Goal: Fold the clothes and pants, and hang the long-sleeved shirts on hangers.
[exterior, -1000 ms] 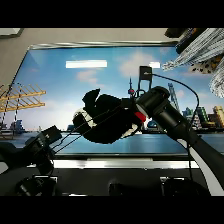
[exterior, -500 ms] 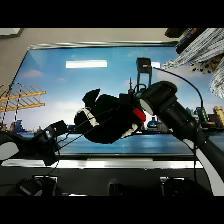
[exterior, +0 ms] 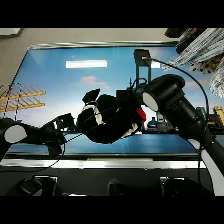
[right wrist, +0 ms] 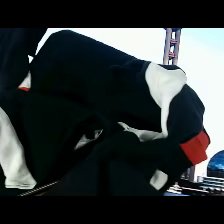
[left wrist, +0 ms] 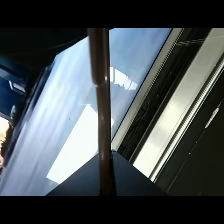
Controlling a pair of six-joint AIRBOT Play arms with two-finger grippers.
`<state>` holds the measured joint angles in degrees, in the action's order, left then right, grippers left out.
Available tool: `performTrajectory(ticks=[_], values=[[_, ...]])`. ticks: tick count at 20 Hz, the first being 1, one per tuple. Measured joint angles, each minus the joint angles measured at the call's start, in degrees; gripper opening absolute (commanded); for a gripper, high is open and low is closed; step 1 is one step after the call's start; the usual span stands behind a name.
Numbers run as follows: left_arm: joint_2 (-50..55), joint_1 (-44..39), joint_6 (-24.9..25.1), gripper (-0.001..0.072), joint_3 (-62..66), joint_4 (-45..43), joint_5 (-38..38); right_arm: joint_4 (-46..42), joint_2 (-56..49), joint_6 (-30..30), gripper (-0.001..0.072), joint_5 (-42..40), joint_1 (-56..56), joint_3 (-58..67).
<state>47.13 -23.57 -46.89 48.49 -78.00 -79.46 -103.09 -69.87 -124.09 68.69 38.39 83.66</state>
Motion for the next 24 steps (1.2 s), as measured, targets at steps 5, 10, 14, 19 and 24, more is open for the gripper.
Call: performTrajectory(ticks=[5, 10, 14, 19, 24], values=[[1.77, 4.72, 6.62, 0.0017, 1.99, 3.69, -1.73, -5.16, 0.02, 2.29, 0.0033, 3.39, 0.0, 0.15], [2.97, 12.52, 14.51, 0.0017, 2.38, 12.31, -3.21, -5.81, 0.02, 3.19, 0.0033, 3.1, -0.02, 0.2], [5.46, 13.94, 17.68, 0.0017, 2.45, 15.52, -3.69, -3.15, 0.02, 4.39, 0.0033, 1.07, -0.02, 1.01], [8.13, 13.57, 19.78, 0.0017, 2.47, 17.42, -2.82, -1.03, 0.02, 7.06, 0.0033, 0.98, -0.02, 2.19], [9.77, 13.49, 21.0, 0.0017, 2.49, 18.29, -1.31, 1.44, 0.35, 8.48, 0.0033, 2.16, -0.02, 2.91]])
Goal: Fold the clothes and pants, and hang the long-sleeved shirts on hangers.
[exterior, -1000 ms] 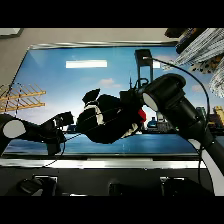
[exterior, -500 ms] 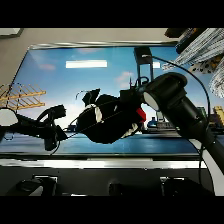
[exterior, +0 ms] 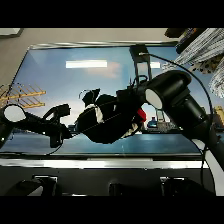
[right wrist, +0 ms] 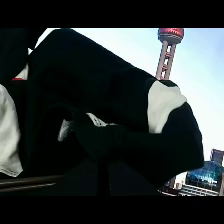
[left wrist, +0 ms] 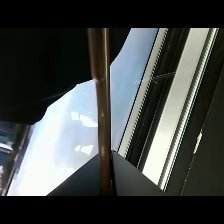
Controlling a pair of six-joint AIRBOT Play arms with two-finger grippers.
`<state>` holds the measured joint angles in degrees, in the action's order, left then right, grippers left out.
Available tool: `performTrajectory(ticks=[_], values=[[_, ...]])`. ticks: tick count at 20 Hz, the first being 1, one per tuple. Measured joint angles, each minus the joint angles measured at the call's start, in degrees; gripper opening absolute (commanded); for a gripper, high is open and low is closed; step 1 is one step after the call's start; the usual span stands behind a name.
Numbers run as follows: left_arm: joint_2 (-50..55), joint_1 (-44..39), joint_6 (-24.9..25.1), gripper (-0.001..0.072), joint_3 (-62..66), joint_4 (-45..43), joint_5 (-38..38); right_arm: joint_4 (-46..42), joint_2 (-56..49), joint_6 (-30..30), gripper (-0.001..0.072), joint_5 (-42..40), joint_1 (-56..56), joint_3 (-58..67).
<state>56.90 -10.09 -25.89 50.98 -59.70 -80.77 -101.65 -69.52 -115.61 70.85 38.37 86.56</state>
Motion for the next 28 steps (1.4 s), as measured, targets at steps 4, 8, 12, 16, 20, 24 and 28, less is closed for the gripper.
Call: performTrajectory(ticks=[4, 8, 12, 16, 20, 24, 28], values=[[1.55, 0.0, -0.28, 0.0017, 0.98, 0.24, 1.57, 1.49, 0.24, 0.28, 0.0033, 1.84, 0.0, 3.06], [3.91, -0.74, -2.14, 0.0018, 4.26, 0.22, 2.47, 2.73, 0.28, -0.79, 0.0033, 2.73, 0.0, 6.45], [6.58, -3.48, -5.05, 0.0018, 7.65, -0.48, 3.48, 5.35, -0.5, -3.06, 0.0033, 2.27, 0.0, 7.5], [8.5, -6.64, -9.01, 0.0018, 9.33, -0.9, 5.77, 7.37, -1.05, -4.44, 0.0033, -0.11, -0.02, 7.78], [9.53, -8.46, -12.17, 0.0018, 9.84, -1.29, 7.63, 10.1, -1.16, -4.96, 0.0033, -1.68, -0.02, 7.82], [9.92, -9.55, -14.25, 0.0018, 9.97, -1.68, 9.77, 12.81, -1.18, -4.96, 0.0033, -2.32, 0.09, 7.82], [10.05, -11.13, -15.23, 0.0018, 9.97, -1.73, 12.39, 14.53, -1.18, -4.9, 0.0033, -3.06, 0.11, 7.82]])
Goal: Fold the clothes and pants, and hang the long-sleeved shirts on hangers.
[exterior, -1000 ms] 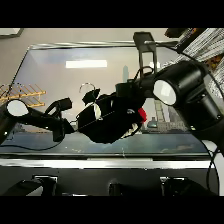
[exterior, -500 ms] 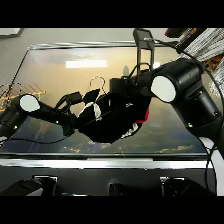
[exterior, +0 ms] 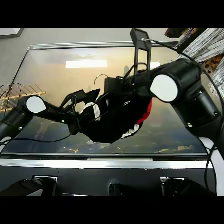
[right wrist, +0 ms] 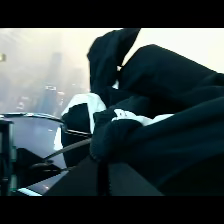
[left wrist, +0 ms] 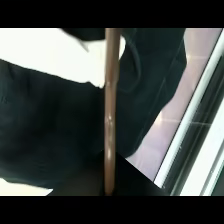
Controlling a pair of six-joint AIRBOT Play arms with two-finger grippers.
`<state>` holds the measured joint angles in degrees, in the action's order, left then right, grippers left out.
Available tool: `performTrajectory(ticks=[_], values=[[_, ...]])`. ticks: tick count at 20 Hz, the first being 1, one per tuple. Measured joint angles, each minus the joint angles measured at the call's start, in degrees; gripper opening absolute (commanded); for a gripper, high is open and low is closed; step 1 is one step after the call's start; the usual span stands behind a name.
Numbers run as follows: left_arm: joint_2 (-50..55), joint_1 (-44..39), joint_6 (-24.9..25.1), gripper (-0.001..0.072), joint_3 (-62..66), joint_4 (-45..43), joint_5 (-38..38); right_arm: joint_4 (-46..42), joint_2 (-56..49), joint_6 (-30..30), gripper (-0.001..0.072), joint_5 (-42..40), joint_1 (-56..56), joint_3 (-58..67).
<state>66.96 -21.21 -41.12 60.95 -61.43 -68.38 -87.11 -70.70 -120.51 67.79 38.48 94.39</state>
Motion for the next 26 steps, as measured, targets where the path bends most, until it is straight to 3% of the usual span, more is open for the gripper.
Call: performTrajectory(ticks=[7, 9, 11, 12, 18, 22, 24, 26], values=[[0.0, -1.66, -2.45, 0.0019, 0.0, 0.87, 5.81, 0.85, -0.04, 0.63, 0.0048, -0.22, 0.0, 0.02], [0.0, -1.75, -2.78, 0.0018, 0.0, 1.64, 6.99, 1.05, -0.04, 0.83, 0.0222, -0.04, 0.0, 0.02], [0.02, -1.84, -3.02, 0.0019, 0.0, 2.25, 7.76, 1.51, -0.04, 0.87, 0.0498, 0.15, 0.02, 0.02], [0.02, -1.84, -3.06, 0.0018, 0.0, 2.54, 8.24, 1.95, -0.04, 1.11, 0.0545, 0.15, 0.02, 0.02], [0.04, -1.84, -3.39, 0.0019, 0.0, 2.99, 9.64, 5.14, 2.25, 2.36, 0.0541, 0.31, -1.62, 1.7], [0.04, -1.84, -2.99, 0.0018, 0.0, 2.99, 9.9, 4.24, 4.35, 3.02, 0.0528, 3.17, -12.35, 5.79], [0.04, -1.84, -2.93, 0.0018, 0.0, 3.02, 9.92, 5.73, 4.31, 6.86, 0.0481, 5.84, -20.55, 6.86], [0.04, -1.84, -2.86, 0.0019, 0.0, 2.99, 9.99, 9.2, 3.34, 16.68, 0.0487, 10.54, -27.12, 7.41]])
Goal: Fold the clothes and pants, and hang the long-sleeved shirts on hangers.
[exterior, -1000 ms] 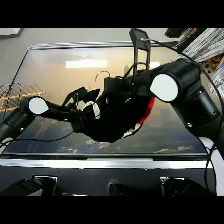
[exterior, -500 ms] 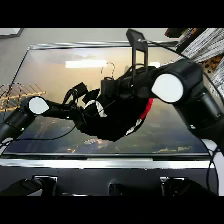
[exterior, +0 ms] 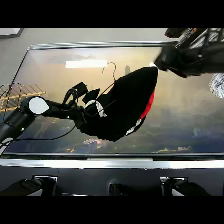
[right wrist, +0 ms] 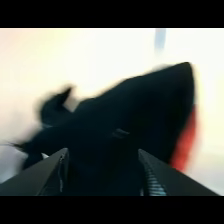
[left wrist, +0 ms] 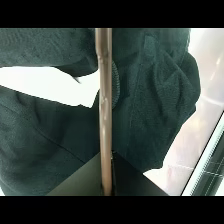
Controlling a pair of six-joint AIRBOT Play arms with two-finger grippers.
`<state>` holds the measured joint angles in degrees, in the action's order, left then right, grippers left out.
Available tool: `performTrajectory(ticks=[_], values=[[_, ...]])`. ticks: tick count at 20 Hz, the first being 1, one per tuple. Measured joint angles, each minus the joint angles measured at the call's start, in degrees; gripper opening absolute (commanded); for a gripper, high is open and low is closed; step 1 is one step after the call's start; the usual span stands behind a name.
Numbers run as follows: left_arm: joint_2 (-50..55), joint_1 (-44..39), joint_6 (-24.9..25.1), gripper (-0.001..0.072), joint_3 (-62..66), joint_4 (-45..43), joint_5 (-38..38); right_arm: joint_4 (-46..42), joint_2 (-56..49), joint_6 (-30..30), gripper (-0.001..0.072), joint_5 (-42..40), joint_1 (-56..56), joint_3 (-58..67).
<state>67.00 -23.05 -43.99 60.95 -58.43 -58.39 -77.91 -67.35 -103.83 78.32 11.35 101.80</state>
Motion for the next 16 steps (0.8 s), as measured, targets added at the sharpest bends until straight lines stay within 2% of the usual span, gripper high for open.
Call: performTrajectory(ticks=[2, 4, 7, 9, 11, 13, 16], values=[[0.0, 0.0, 0.11, 0.0019, 0.0, 0.02, 0.0, 2.43, -1.36, 14.99, 0.0497, 5.14, -2.93, 0.26], [0.0, 0.0, 0.33, 0.0018, 0.0, 0.0, -0.02, 3.67, -2.71, 31.82, 0.0557, 7.43, -3.19, 0.42], [0.0, 0.0, 0.52, 0.0018, 0.0, 0.0, -0.02, 4.92, -4.92, 56.85, 0.0557, 6.29, -0.59, 0.52], [0.0, 0.0, 0.57, 0.0018, 0.0, 0.0, -0.02, 5.38, -6.51, 69.79, 0.0559, 4.0, 1.84, 0.57], [0.0, 0.0, 0.66, 0.0019, 0.0, 0.0, -0.02, 5.73, -8.09, 78.12, 0.0561, 1.11, 4.15, 0.57], [0.0, 0.0, 0.68, 0.0019, 0.0, -0.02, -0.04, 6.03, -9.27, 83.97, 0.0561, -1.38, 6.34, 0.57], [0.0, 0.0, 0.7, 0.0019, 0.0, -0.02, -0.13, 6.69, -10.64, 88.85, 0.0561, -3.8, 8.39, 0.57]])
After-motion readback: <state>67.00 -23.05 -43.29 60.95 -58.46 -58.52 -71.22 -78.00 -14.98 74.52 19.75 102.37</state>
